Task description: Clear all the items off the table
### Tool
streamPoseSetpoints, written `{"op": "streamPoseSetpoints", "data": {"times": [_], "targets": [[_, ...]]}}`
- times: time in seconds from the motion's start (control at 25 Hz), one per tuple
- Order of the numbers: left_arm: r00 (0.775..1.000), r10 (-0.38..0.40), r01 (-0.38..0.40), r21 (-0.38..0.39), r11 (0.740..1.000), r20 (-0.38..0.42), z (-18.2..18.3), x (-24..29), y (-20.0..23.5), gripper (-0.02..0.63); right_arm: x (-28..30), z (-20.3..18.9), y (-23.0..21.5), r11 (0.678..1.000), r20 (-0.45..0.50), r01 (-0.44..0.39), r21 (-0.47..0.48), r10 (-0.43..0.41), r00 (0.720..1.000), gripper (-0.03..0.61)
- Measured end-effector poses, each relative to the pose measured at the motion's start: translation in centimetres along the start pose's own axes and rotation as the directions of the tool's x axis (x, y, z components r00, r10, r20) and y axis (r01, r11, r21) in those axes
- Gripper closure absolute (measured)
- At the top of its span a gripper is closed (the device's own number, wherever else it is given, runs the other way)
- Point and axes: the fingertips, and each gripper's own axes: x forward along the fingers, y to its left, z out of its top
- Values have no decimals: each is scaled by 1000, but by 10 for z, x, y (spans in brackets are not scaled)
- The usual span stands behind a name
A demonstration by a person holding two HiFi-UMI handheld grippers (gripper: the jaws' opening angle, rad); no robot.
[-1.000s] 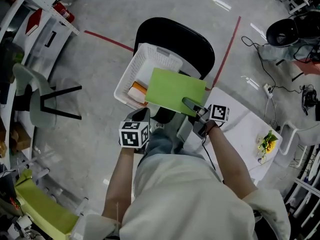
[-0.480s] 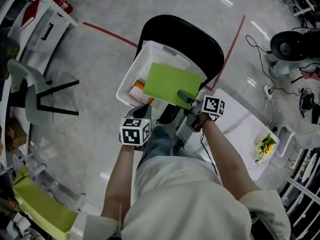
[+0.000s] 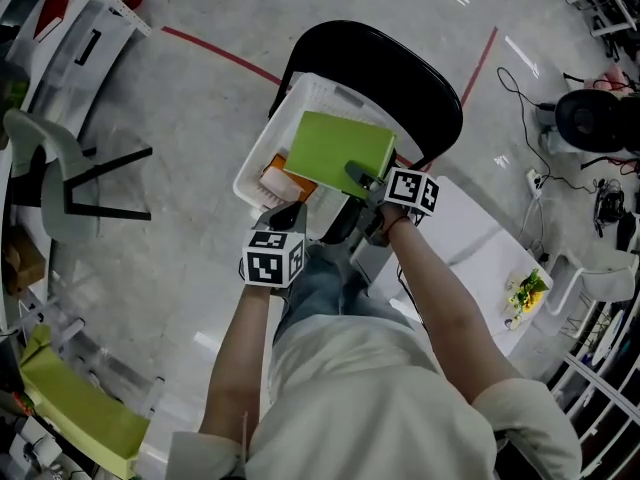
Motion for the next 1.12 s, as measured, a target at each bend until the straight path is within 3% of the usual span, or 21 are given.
{"op": "streamPoseSetpoints", "data": {"times": [0.32,0.72,1.12], "targets": [[1000,-14,14,-26,1000,-8,-3,10,6,603,39,10,-1,993,-5,120,-15,-120,993,456],[1000,-4,4,-52,999,-15,-9,15,24,603,83,8,-15,957,-51,285,-54,-288,956,456],[1000,-2,0,-87,996,-30,-21,20,37,603,105,24,-24,944,-6,329,32,-329,944,456]]}}
